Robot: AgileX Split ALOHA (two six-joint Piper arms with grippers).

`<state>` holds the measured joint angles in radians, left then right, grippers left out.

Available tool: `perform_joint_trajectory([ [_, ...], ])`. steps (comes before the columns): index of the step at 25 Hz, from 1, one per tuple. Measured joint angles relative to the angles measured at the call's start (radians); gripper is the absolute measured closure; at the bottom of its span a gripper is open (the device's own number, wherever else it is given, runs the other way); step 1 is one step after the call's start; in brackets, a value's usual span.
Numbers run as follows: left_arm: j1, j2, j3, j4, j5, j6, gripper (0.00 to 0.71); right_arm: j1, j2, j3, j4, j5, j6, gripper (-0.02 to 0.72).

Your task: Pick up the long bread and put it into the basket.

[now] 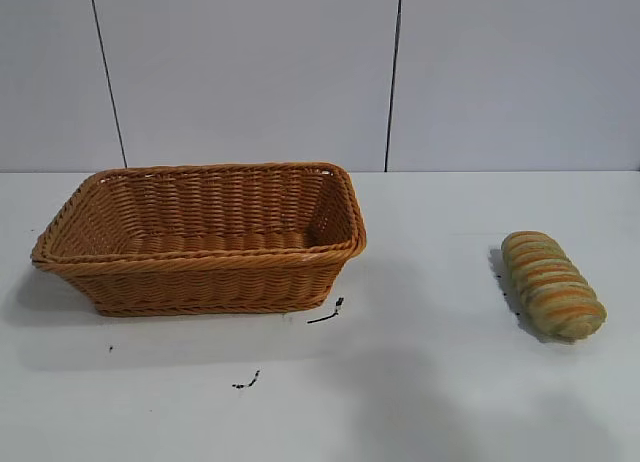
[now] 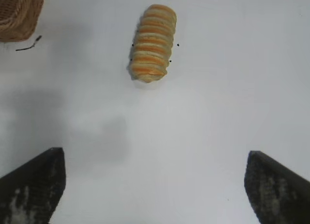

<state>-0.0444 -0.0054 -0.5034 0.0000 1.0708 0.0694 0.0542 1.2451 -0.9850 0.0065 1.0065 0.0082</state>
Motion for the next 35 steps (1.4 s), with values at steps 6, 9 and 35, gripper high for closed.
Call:
perform_joint_trajectory([
  [6, 0.000, 0.000, 0.000, 0.000, 0.000, 0.000, 0.014, 0.000, 0.274, -0.159, 0.003, -0.033, 0.000, 0.010],
  [9, 0.000, 0.000, 0.000, 0.000, 0.000, 0.000, 0.014, 0.000, 0.381, -0.221, 0.004, -0.052, -0.008, 0.010],
  [35, 0.000, 0.000, 0.000, 0.000, 0.000, 0.000, 0.014, 0.019, 0.865, -0.294, 0.002, -0.376, 0.044, 0.010],
])
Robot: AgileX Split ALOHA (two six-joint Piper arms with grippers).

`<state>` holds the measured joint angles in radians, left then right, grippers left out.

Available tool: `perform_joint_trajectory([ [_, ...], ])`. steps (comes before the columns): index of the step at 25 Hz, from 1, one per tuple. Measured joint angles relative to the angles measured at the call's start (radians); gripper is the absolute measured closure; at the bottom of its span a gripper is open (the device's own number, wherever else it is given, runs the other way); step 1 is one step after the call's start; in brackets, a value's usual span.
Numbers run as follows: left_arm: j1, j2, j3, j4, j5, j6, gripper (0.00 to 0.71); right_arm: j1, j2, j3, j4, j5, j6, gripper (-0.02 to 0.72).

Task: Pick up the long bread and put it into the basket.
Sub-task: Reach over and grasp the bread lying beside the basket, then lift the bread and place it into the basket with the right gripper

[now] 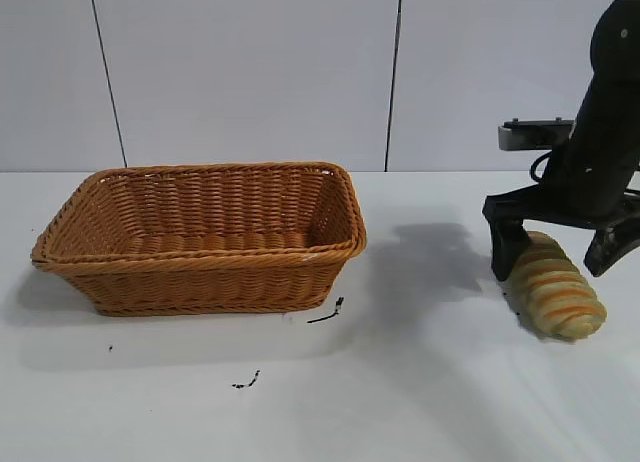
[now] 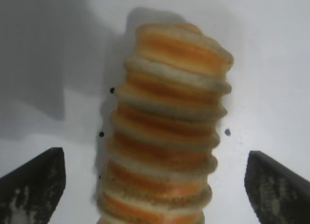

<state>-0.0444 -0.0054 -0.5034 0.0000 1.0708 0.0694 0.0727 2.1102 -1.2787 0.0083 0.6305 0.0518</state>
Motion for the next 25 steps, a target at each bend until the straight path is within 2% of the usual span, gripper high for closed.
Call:
perform_joint_trajectory([
  [2, 0.000, 0.000, 0.000, 0.000, 0.000, 0.000, 0.014, 0.000, 0.000, 0.000, -0.001, 0.000, 0.000, 0.067],
  [4, 0.000, 0.000, 0.000, 0.000, 0.000, 0.000, 0.014, 0.000, 0.000, 0.000, -0.001, 0.005, 0.000, 0.207],
  [6, 0.000, 0.000, 0.000, 0.000, 0.000, 0.000, 0.014, 0.000, 0.000, 0.000, -0.001, 0.018, 0.000, 0.384],
  [8, 0.000, 0.000, 0.000, 0.000, 0.000, 0.000, 0.014, 0.000, -0.002, 0.000, 0.001, 0.027, 0.000, 0.503],
  [17, 0.000, 0.000, 0.000, 0.000, 0.000, 0.000, 0.014, 0.002, -0.176, -0.010, -0.026, 0.090, -0.002, 0.549],
  [22, 0.000, 0.000, 0.000, 0.000, 0.000, 0.000, 0.014, 0.002, -0.218, -0.170, -0.024, 0.278, -0.032, 0.549],
  [25, 0.000, 0.000, 0.000, 0.000, 0.000, 0.000, 0.014, 0.002, -0.210, -0.281, -0.008, 0.364, -0.052, 0.551],
])
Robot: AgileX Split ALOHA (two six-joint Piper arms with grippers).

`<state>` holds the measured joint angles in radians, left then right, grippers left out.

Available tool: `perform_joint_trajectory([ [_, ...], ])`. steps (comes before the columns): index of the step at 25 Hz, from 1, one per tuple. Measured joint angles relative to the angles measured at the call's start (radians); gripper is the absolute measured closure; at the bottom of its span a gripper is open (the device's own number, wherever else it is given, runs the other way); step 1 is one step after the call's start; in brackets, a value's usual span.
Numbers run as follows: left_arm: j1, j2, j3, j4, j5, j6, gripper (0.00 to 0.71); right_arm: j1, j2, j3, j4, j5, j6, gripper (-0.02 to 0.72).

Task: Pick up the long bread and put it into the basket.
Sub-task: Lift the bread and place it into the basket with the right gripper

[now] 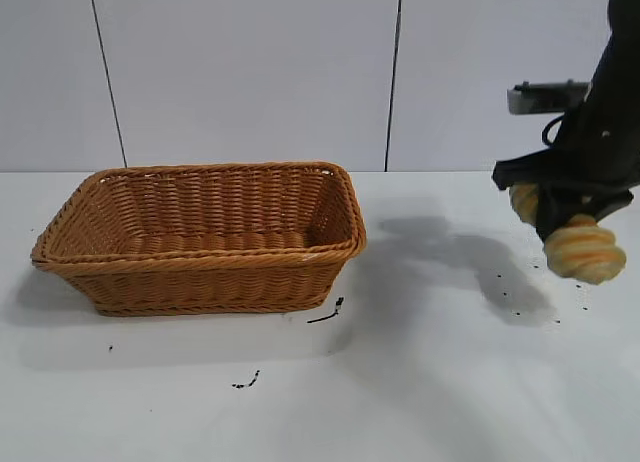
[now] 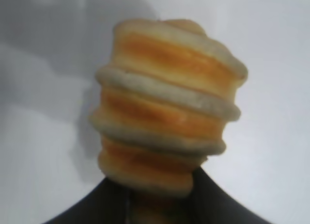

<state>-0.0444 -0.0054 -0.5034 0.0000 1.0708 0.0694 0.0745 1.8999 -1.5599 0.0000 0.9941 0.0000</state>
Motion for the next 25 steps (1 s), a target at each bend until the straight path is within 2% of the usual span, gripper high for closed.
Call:
perform_joint_trajectory([
  [6, 0.000, 0.000, 0.000, 0.000, 0.000, 0.000, 0.014, 0.027, 0.084, -0.260, 0.016, 0.183, -0.044, 0.551],
  [11, 0.000, 0.000, 0.000, 0.000, 0.000, 0.000, 0.014, 0.146, 0.183, -0.439, 0.017, 0.216, -0.126, 0.560],
  [18, 0.000, 0.000, 0.000, 0.000, 0.000, 0.000, 0.014, 0.367, 0.268, -0.540, 0.018, 0.200, -0.337, 0.560],
  [21, 0.000, 0.000, 0.000, 0.000, 0.000, 0.000, 0.014, 0.447, 0.293, -0.540, 0.018, 0.137, -0.433, 0.560],
  [25, 0.000, 0.000, 0.000, 0.000, 0.000, 0.000, 0.014, 0.529, 0.328, -0.540, 0.018, 0.029, -0.597, 0.560],
])
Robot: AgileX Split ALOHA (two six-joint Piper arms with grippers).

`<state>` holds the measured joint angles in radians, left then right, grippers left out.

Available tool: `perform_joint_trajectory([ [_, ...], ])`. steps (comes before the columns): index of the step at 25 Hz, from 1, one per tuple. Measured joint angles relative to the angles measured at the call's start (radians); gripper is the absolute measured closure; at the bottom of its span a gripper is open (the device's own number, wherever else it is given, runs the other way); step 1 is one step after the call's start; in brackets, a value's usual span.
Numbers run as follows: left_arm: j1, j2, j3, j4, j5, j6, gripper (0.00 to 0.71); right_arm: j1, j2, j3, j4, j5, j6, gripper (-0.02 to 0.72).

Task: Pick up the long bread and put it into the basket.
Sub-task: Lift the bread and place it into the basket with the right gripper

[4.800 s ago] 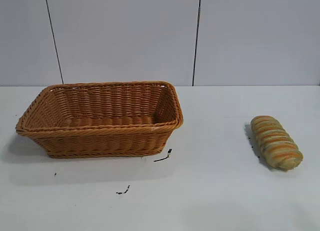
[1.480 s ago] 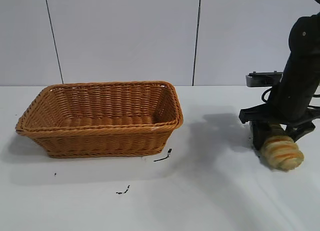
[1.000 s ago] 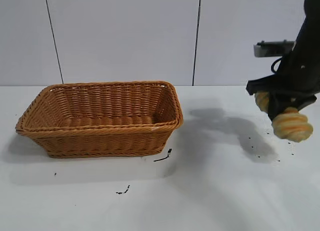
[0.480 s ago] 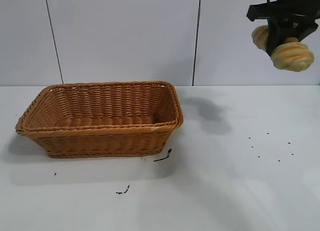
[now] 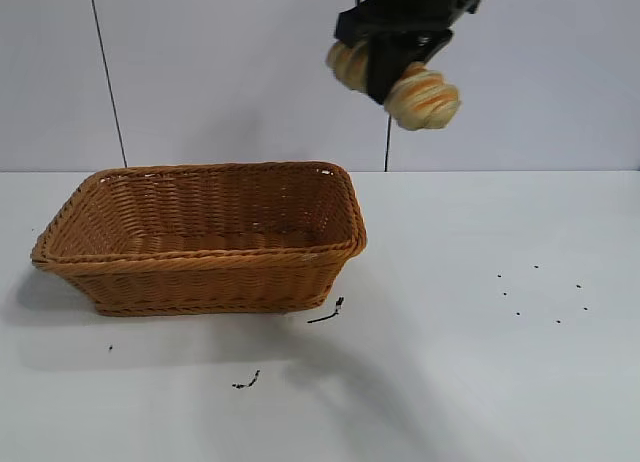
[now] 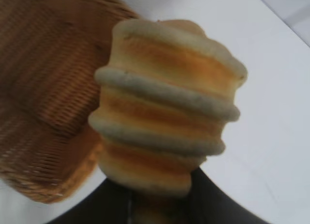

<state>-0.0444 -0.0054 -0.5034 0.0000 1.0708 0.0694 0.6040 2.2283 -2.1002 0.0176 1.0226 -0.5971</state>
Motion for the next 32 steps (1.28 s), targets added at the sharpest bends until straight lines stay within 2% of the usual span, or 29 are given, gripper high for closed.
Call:
perform_joint_trajectory([
  [5, 0.000, 0.000, 0.000, 0.000, 0.000, 0.000, 0.014, 0.040, 0.042, 0.000, 0.009, -0.110, -0.195, 0.560],
  [12, 0.000, 0.000, 0.000, 0.000, 0.000, 0.000, 0.014, 0.040, 0.137, 0.000, 0.045, -0.163, -0.332, 0.560],
  [19, 0.000, 0.000, 0.000, 0.000, 0.000, 0.000, 0.014, 0.040, 0.220, 0.000, 0.050, -0.234, -0.363, 0.560],
  [24, 0.000, 0.000, 0.000, 0.000, 0.000, 0.000, 0.014, 0.040, 0.232, 0.000, 0.078, -0.240, -0.364, 0.566],
  [26, 0.000, 0.000, 0.000, 0.000, 0.000, 0.000, 0.014, 0.040, 0.232, 0.000, 0.084, -0.240, -0.364, 0.512],
  [27, 0.000, 0.000, 0.000, 0.000, 0.000, 0.000, 0.014, 0.040, 0.232, 0.000, 0.086, -0.240, -0.364, 0.452],
  [31, 0.000, 0.000, 0.000, 0.000, 0.000, 0.000, 0.014, 0.040, 0.231, 0.000, 0.086, -0.244, -0.335, 0.132],
  [32, 0.000, 0.000, 0.000, 0.000, 0.000, 0.000, 0.014, 0.040, 0.226, 0.000, 0.086, -0.245, -0.317, 0.088],
])
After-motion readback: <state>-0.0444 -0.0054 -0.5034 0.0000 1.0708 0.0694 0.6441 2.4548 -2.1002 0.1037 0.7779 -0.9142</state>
